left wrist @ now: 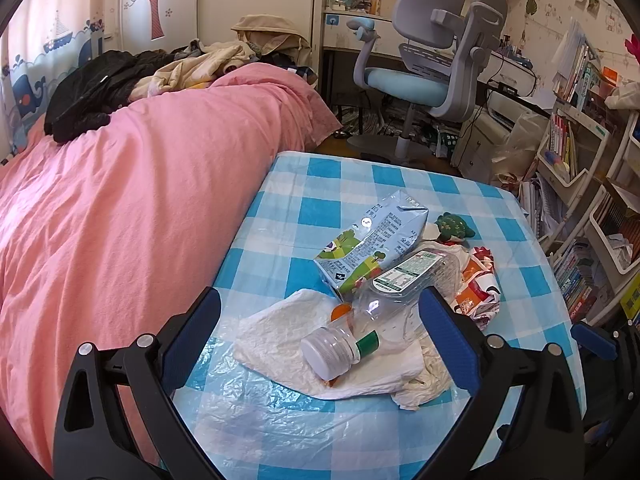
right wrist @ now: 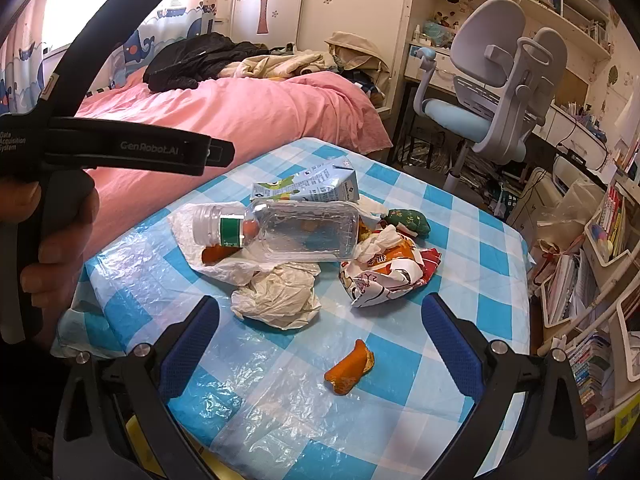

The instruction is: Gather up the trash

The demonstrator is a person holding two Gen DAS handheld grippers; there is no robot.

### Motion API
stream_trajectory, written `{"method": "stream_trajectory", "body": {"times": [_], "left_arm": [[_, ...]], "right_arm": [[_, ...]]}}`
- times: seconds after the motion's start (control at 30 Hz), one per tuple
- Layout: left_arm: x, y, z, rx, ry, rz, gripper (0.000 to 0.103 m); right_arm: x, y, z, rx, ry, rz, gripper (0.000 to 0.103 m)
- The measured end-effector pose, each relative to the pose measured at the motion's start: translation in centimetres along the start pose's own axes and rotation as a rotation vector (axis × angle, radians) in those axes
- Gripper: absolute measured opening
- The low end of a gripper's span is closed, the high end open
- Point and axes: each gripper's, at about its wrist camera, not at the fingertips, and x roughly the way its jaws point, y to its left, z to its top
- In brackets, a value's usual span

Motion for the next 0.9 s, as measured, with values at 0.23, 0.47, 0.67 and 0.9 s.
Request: {"method": "stream_trajectory", "body": {"times": [0.23,0.47,0.67,0.9], "left_arm": [[0.8,1.6,-0.6,-0.008,0.008,0.027,0.096],[0.6,2.1,-0.1,-0.020,0.003,0.061,0.096],[0.5,6.3,0.5,-0.111,0.008,0.131,0.096],[1.0,8.1,0.1,-0.161,0.049,0.106,0.096]], "right_arm": [[-0.1,-0.2,0.0,0.015,0.004,0.006,0.097],[-0.2,-0.4,-0.1,0.006,0.007,0.010,0.097],[0.2,-1.9,-0.3,0.065,0.045,0.024,0.097],[0.3,-2.4,-1.1,0.078,0.090,0.049,0.097]]}}
